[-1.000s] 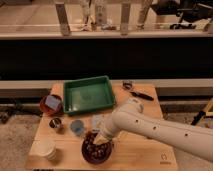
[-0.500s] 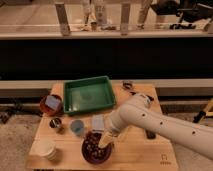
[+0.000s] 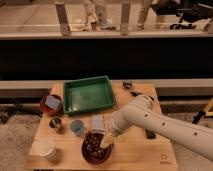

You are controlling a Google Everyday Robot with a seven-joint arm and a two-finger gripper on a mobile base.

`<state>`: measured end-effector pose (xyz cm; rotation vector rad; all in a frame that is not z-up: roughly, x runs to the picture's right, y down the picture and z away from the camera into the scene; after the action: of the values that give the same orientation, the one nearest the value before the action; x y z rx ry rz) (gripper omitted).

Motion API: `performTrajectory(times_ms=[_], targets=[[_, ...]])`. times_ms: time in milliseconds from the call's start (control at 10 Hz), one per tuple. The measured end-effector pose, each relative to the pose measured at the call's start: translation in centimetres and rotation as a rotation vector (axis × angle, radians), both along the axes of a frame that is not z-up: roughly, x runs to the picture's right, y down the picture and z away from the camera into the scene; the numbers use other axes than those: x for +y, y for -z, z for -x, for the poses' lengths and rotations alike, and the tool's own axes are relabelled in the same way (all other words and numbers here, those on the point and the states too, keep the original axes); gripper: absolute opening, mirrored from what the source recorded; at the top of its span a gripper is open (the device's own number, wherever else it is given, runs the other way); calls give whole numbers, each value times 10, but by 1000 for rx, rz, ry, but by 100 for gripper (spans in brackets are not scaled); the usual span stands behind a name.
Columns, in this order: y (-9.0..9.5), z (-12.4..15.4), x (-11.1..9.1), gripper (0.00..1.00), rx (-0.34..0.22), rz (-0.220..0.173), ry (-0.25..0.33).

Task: Place grapes in paper cup

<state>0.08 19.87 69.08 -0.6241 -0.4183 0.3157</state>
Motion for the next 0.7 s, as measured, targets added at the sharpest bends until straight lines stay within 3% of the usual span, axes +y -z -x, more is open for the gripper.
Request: performTrajectory(times_ms=[400,700], targets=[[4,14,22,80,-46,3,43],[-13,27,44,80,-76,32,81]])
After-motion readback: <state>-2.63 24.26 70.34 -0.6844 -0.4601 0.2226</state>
